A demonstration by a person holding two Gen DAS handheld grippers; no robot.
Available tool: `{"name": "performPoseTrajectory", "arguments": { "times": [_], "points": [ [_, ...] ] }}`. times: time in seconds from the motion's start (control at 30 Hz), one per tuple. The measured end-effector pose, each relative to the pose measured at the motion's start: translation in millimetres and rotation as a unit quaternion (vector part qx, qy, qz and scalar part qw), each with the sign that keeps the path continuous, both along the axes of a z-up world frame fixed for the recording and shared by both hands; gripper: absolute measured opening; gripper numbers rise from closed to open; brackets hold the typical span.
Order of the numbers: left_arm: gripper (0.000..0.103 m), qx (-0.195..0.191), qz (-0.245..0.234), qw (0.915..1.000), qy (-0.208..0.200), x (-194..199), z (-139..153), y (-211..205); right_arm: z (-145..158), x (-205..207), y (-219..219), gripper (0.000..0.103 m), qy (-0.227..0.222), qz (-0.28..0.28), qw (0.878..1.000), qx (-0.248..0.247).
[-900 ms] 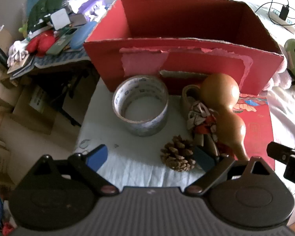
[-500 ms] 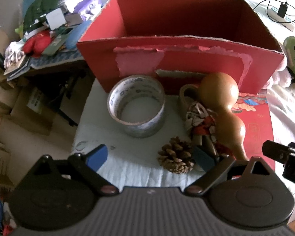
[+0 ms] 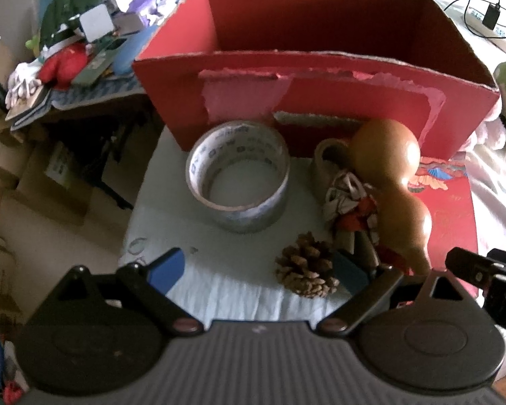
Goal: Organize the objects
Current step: 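Move the right gripper toward the brown bottle gourd beside the red box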
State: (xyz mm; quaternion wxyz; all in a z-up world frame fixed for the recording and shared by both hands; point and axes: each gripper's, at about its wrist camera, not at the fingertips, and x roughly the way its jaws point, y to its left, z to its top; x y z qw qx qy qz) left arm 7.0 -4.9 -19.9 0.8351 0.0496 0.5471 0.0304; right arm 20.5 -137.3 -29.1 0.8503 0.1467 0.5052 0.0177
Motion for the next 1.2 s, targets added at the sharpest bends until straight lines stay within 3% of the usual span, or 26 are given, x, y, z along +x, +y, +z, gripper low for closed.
{"name": "performPoseTrajectory", "arguments": {
  "times": [0.57, 0.8, 1.2],
  "points": [
    [0.092, 0.007, 0.010, 0.9999, 0.004, 0.9, -2.5, -7.0, 0.3, -4.1, -4.9, 0.054, -0.005, -0.017, 1.000, 0.018],
    [0.093, 0.004, -0.021, 0.9997, 0.009, 1.7, -4.9, -20.0, 2.4, -9.6, -10.6, 0.053, 0.003, -0.026, 0.998, -0.048],
    [0.094, 0.015, -0.102, 0.9946, 0.010, -5.0, -5.1, -53.9, -2.3, -28.9, -34.5, 0.053, 0.017, -0.080, 0.995, -0.053]
  ]
}}
